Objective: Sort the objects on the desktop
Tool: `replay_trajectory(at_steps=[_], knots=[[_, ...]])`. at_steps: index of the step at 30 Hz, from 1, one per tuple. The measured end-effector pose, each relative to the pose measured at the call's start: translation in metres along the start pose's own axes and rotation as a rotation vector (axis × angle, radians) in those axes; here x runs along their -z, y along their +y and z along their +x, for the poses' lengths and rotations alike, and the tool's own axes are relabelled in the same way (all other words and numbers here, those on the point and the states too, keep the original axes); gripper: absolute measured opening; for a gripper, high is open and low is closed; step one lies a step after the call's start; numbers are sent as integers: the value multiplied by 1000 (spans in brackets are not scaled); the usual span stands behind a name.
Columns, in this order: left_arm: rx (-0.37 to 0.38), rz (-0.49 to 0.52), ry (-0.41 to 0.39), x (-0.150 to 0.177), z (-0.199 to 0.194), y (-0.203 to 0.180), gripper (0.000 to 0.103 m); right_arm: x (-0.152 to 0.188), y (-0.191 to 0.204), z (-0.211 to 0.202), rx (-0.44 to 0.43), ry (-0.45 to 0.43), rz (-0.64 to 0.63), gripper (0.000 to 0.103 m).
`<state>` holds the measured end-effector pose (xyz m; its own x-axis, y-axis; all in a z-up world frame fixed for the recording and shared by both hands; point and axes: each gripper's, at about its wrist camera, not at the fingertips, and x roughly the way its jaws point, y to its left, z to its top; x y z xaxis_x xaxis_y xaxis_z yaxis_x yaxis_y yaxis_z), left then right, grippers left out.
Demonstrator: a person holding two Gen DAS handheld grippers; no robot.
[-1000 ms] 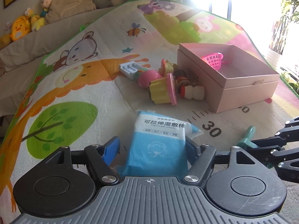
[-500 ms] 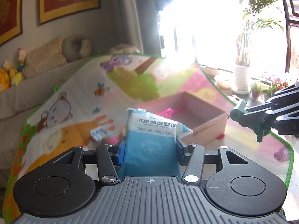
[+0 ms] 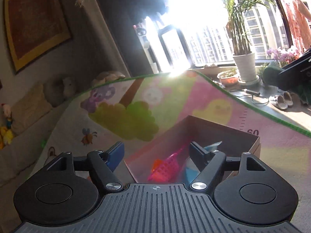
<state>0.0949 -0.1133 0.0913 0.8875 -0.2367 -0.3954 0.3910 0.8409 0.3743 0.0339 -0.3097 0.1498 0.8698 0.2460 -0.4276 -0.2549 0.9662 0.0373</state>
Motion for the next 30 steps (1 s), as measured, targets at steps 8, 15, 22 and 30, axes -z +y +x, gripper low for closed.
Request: replay_trajectory(at_steps=[8,15,22,30], knots=[[-29,-230,140,54,-31,54,96,-36,0,42,-16,45,-27,11],[-10,-357,164,78,-64,69,100,-72,13,124,-36,178,-17,15],[-71,-459,251,134,-73,82,102,-57,30,133,-29,211,-44,28],[-174,-599,292,173,-79,114,102,-40,113,162,-171,297,-157,38]])
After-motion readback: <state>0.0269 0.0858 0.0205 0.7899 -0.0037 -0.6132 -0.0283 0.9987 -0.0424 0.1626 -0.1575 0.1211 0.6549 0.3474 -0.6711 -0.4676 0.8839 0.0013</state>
